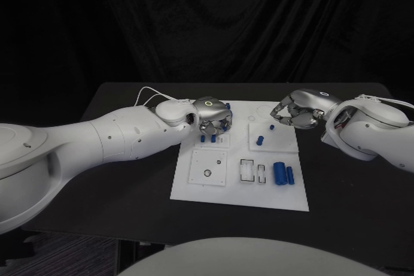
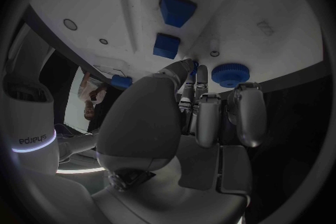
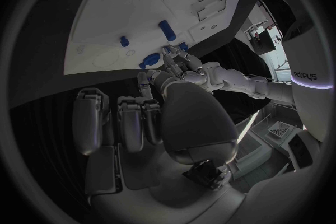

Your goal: Assemble the parts on the task board

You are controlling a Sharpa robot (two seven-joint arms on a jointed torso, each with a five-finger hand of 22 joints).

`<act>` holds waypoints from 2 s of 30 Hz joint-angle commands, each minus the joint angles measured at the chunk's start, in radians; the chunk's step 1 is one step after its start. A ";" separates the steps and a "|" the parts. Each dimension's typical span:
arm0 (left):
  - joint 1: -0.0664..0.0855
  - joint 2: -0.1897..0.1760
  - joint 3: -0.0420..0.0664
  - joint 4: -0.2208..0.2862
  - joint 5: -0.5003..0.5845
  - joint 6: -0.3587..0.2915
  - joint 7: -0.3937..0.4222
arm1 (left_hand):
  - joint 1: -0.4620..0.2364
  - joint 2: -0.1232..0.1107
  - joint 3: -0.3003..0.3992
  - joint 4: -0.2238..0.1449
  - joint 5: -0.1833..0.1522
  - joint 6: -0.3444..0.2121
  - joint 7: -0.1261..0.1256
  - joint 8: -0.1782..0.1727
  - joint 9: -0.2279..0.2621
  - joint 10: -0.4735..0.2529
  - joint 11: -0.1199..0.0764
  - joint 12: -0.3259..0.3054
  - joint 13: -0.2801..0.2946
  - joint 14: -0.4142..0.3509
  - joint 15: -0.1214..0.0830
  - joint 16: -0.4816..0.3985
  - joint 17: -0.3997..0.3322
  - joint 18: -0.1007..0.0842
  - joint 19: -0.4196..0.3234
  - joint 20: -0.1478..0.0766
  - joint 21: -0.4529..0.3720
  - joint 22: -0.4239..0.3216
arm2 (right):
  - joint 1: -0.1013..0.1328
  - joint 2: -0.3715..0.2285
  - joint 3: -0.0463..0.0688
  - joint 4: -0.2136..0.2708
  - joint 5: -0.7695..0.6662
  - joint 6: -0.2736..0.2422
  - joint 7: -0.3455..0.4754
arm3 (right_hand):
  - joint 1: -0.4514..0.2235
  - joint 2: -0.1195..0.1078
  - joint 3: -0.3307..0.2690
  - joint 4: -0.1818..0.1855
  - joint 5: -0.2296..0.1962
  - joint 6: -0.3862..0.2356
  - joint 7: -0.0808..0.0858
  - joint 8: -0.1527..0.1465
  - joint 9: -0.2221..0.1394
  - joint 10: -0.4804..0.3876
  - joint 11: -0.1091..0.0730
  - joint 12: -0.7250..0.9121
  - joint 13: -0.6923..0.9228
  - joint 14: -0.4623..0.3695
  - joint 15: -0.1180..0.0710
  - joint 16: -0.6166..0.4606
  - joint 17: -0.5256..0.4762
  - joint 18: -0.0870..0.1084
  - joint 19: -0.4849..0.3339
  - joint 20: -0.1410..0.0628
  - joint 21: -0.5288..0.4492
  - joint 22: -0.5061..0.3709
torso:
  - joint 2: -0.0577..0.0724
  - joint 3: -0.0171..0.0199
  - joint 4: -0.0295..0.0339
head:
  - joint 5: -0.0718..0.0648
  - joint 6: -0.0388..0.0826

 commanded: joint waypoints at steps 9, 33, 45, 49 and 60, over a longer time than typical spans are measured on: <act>0.070 -0.136 0.001 0.164 -0.003 -0.111 0.019 | 0.008 0.009 -0.005 -0.007 0.010 0.014 -0.001 0.003 0.001 0.017 -0.001 -0.017 -0.006 -0.005 -0.006 -0.003 -0.005 -0.016 0.000 0.000 -0.010 0.183 | -0.002 -0.013 0.001 0.005 -0.001 0.003 -0.012 | -0.012 0.003 0.009 0.000 0.006 0.000 -0.002 -0.003 0.000 0.104 -0.001 0.003 0.263 0.106 0.000 0.003 0.263 0.007 0.026 -0.002 -0.005 0.211 | -0.001 0.0016 0.0022 | -0.010 0.000; 0.079 -0.213 0.000 0.203 -0.003 0.037 -0.008 | 0.008 0.018 -0.006 -0.008 -0.003 0.000 -0.002 -0.009 -0.005 0.020 -0.002 -0.033 -0.011 -0.018 -0.006 -0.015 -0.025 -0.012 -0.013 0.001 -0.032 0.178 | -0.004 -0.013 0.001 0.002 -0.001 0.011 -0.015 | -0.014 0.003 0.009 0.000 0.005 0.000 -0.003 -0.003 0.000 0.104 -0.001 0.003 0.263 0.106 0.000 0.003 0.263 0.008 0.023 -0.001 -0.010 0.209 | 0.001 -0.0020 0.0007 | 0.005 0.000; 0.051 -0.173 0.000 0.150 -0.003 0.037 -0.017 | 0.010 0.019 -0.006 -0.009 -0.005 -0.003 -0.002 -0.011 -0.006 0.024 -0.002 -0.033 -0.011 -0.020 -0.005 -0.017 -0.028 -0.012 -0.014 0.001 -0.033 0.177 | -0.005 -0.012 0.001 0.003 -0.001 0.014 -0.013 | -0.014 0.003 0.010 0.000 0.005 0.000 -0.003 -0.003 0.000 0.104 -0.001 0.003 0.263 0.106 0.000 0.003 0.263 0.010 0.021 -0.001 -0.014 0.208 | 0.003 0.0002 -0.0003 | 0.004 0.000; 0.046 -0.166 0.000 0.141 -0.003 0.039 -0.022 | 0.010 0.019 -0.007 -0.009 -0.006 -0.003 -0.001 -0.011 -0.006 0.026 -0.001 -0.033 -0.010 -0.024 -0.005 -0.021 -0.036 -0.011 -0.017 0.001 -0.038 0.176 | -0.005 -0.013 0.001 0.004 -0.001 0.017 -0.013 | -0.014 0.003 0.010 0.000 0.005 0.000 -0.003 -0.003 0.000 0.104 -0.001 0.003 0.263 0.106 0.000 0.003 0.263 0.010 0.021 -0.001 -0.015 0.208 | 0.002 -0.0005 -0.0003 | 0.002 0.000; 0.038 -0.149 0.001 0.126 -0.003 0.041 -0.025 | 0.014 0.020 -0.007 -0.014 -0.004 -0.006 0.000 -0.014 -0.008 0.034 0.000 -0.031 -0.008 -0.025 -0.003 -0.022 -0.037 -0.011 -0.017 0.002 -0.037 0.176 | -0.006 -0.010 0.001 0.004 -0.001 0.021 -0.012 | -0.014 0.003 0.010 0.000 0.005 0.000 -0.003 -0.003 0.000 0.104 -0.001 0.003 0.263 0.106 0.000 0.003 0.263 0.010 0.021 -0.001 -0.015 0.208 | 0.001 -0.0010 -0.0004 | 0.000 0.000</act>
